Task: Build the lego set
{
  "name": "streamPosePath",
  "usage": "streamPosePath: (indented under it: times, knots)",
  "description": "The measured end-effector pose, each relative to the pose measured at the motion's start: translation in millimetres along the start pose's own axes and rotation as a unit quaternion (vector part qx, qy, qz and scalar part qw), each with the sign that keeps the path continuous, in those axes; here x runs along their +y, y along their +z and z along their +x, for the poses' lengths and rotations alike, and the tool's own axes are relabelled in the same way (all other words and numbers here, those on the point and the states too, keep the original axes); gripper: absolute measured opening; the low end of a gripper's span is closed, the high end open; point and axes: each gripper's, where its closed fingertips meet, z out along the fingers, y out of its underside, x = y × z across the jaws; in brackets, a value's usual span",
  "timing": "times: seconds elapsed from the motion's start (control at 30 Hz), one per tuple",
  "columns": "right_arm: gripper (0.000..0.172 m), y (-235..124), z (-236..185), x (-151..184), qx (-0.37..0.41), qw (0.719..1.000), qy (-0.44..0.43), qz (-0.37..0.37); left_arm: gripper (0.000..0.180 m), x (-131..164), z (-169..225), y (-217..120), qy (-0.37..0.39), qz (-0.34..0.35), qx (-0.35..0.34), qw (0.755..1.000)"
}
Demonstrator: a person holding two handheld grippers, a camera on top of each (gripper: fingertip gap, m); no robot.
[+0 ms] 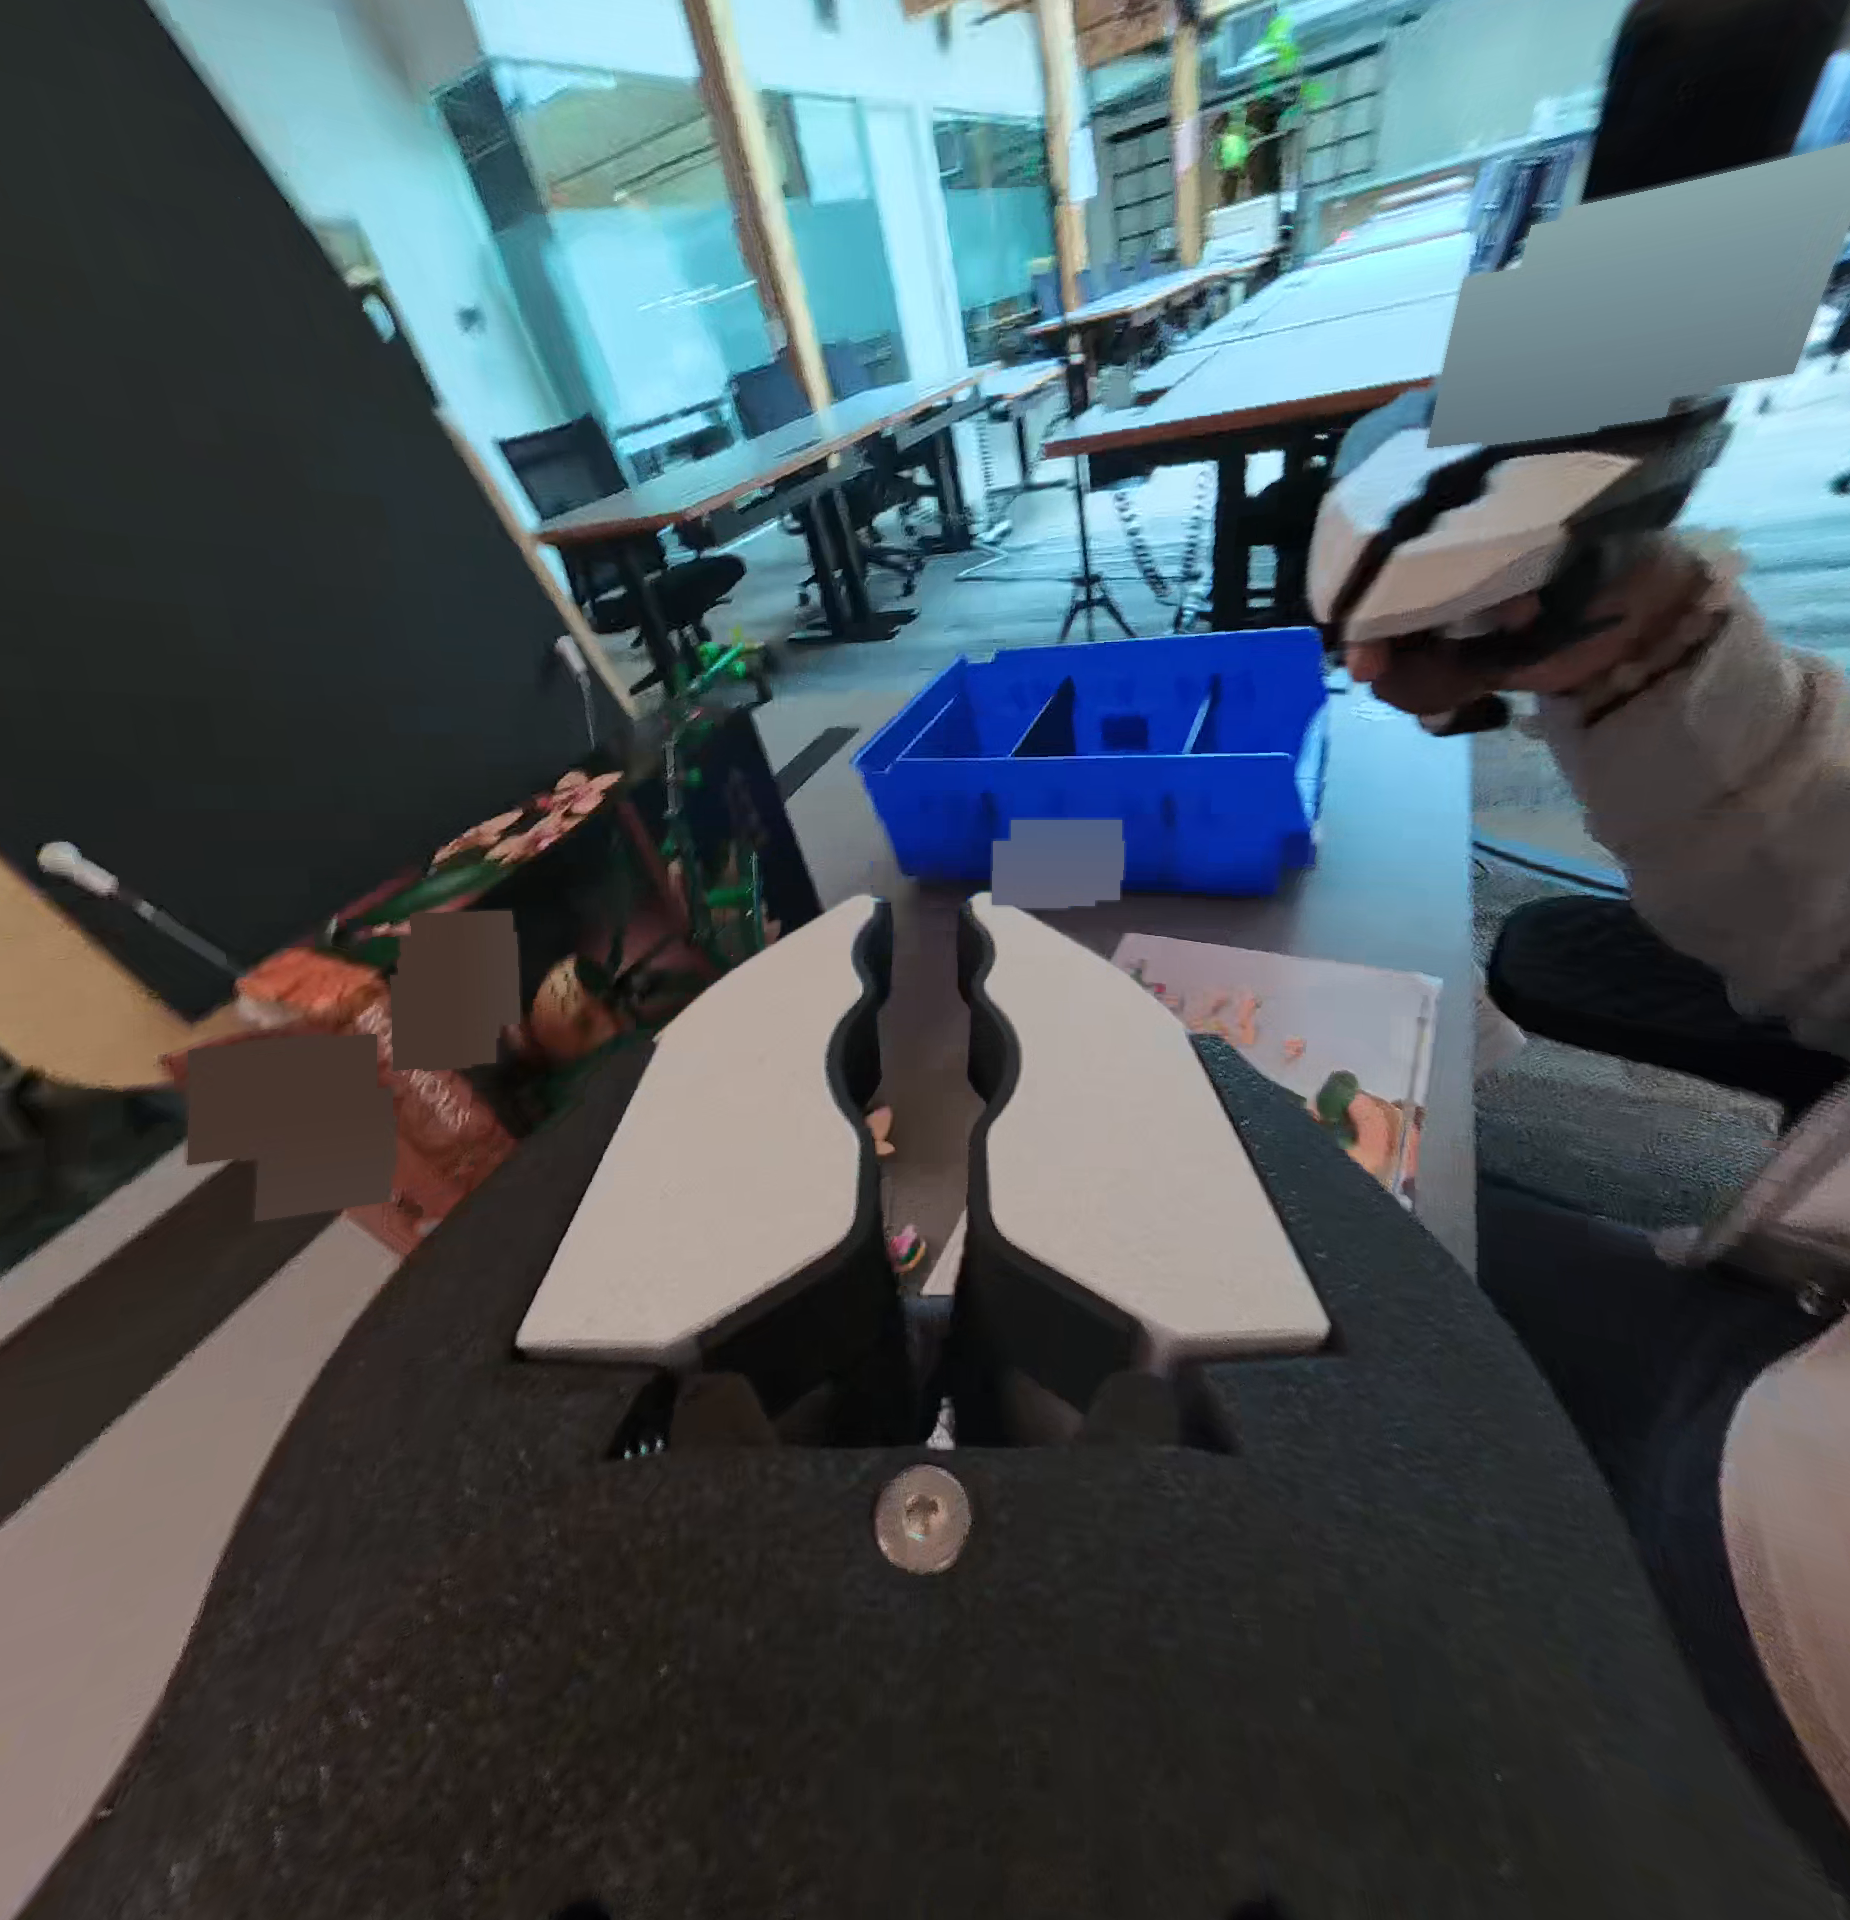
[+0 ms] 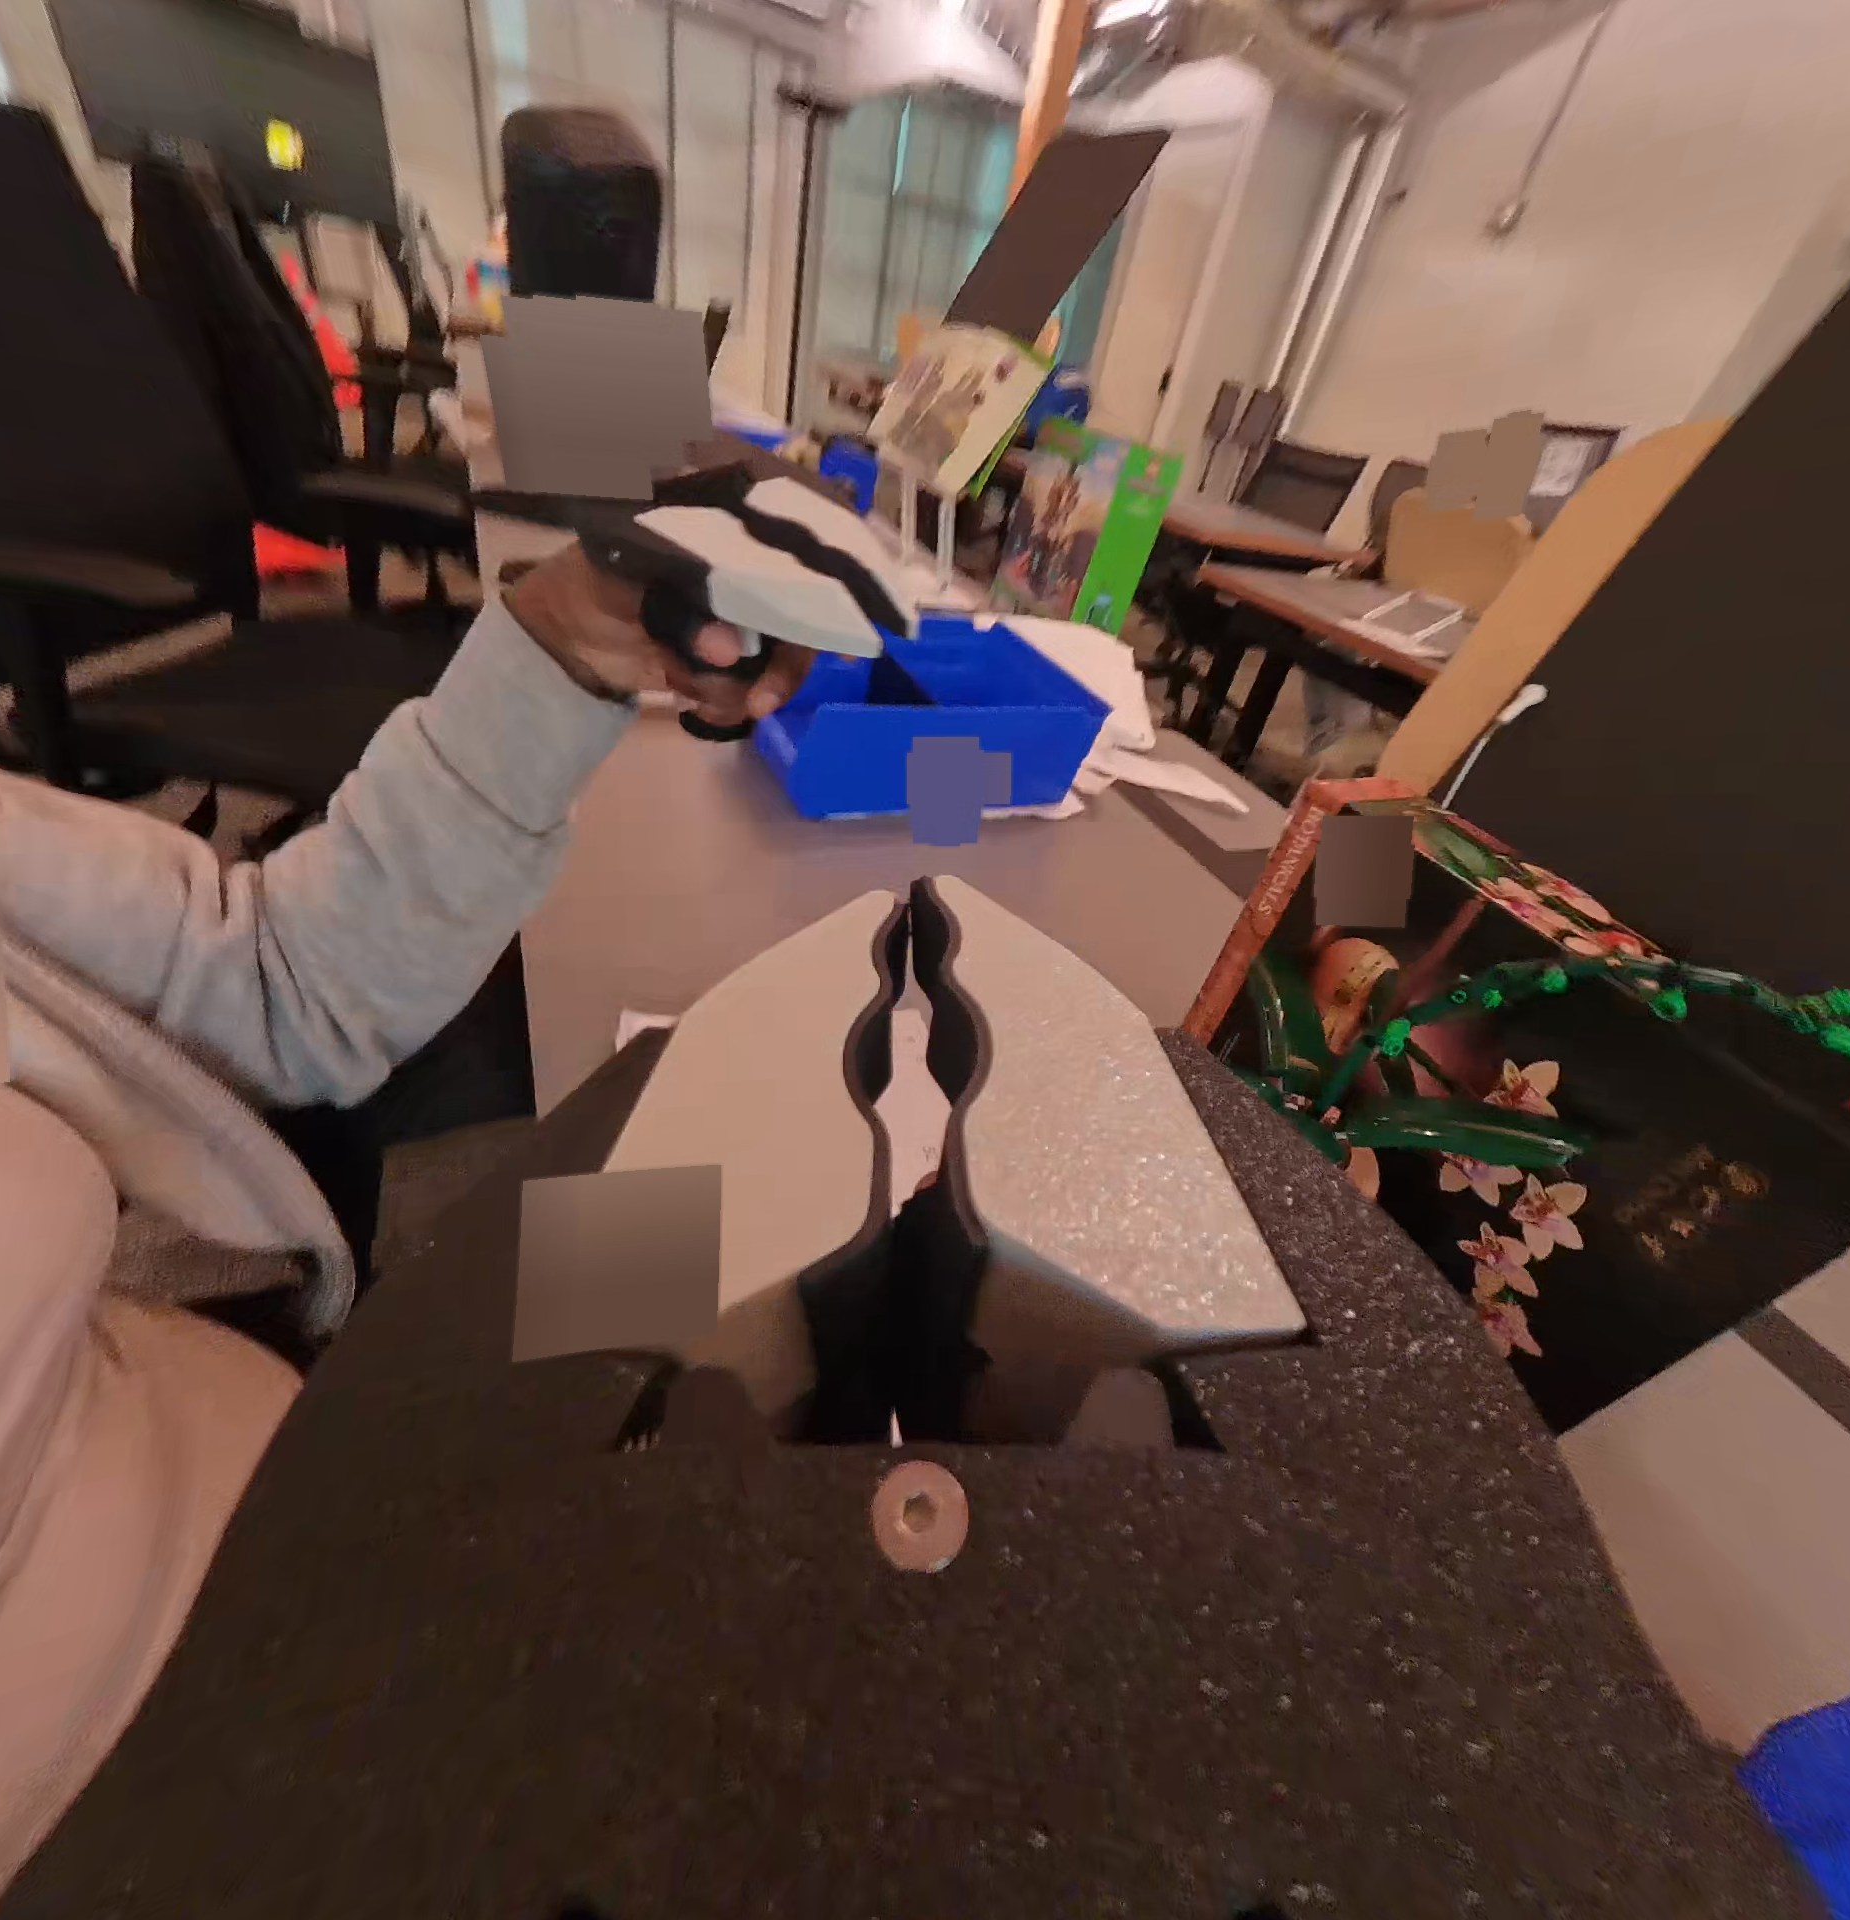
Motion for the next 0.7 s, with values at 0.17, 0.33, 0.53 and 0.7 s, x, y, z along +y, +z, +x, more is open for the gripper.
streamPosePath:
  times: [0.17,0.33,0.53,0.7]
  knots:
    - [0.000,8.1,-6.1,25.2,-0.011,1.000,-0.019,0.002,0.013,21.8,-8.3,14.4,-0.017,-0.001,-0.009,1.000]
    - [0.000,14.9,16.2,44.8,0.035,0.997,-0.051,-0.053,0.014,27.0,-23.1,20.3,-0.010,0.013,-0.030,0.999]
    - [0.001,10.6,23.3,62.2,0.058,0.987,-0.108,-0.108,0.014,20.4,-24.1,22.8,-0.026,0.047,-0.022,0.998]
    - [0.000,6.1,12.8,47.1,0.035,0.994,-0.075,-0.067,0.016,24.4,-18.9,24.1,-0.012,0.026,-0.017,0.999]
